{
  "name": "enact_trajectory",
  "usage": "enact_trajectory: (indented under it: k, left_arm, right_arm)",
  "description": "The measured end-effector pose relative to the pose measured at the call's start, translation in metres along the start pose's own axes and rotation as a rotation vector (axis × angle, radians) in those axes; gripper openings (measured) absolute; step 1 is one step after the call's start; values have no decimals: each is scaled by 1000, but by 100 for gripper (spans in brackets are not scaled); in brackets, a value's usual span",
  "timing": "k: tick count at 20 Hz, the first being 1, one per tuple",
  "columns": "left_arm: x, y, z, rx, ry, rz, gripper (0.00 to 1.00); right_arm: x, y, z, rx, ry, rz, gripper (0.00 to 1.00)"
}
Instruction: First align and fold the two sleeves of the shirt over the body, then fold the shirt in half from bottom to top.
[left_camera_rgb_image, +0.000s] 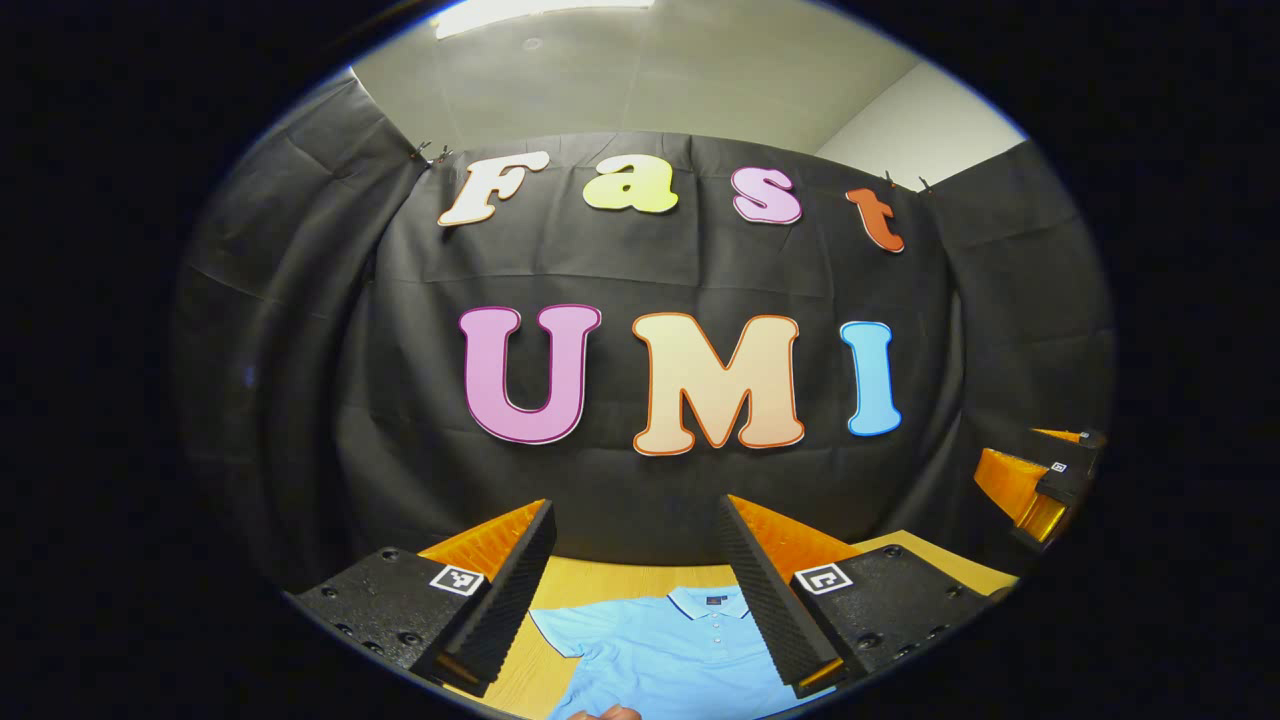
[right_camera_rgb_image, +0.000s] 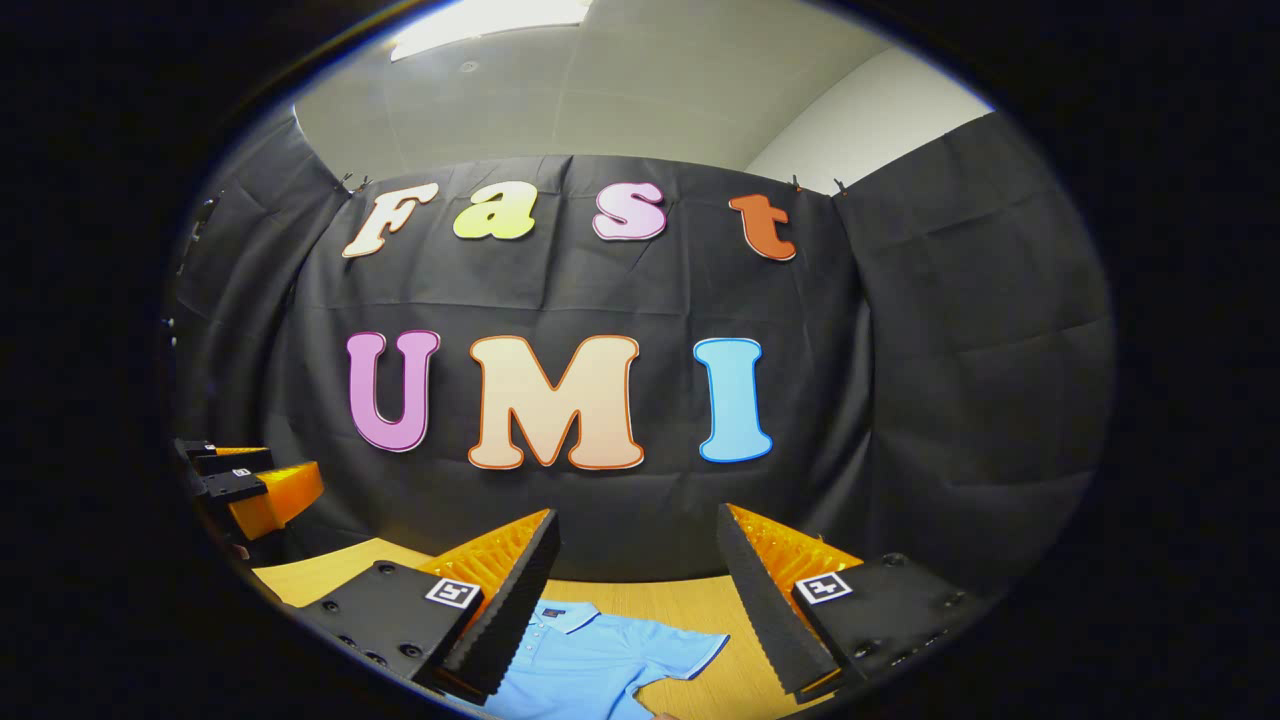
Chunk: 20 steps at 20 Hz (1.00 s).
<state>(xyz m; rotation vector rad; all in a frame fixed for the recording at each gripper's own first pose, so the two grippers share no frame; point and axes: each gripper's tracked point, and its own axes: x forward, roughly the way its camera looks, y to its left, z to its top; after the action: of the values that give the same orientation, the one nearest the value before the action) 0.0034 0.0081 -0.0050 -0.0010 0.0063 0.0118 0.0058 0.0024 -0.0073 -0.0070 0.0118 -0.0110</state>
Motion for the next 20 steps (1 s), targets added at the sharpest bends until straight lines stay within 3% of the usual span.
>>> enact_trajectory:
  k: [10,20]
  left_arm:
    - [6,10,-1,6,-6,10,96]
    - [21,36,-14,28,22,16,96]
  right_arm:
    - [35,-5,-40,1,109,14,98]
    - [108,-46,-154,-26,390,-87,99]
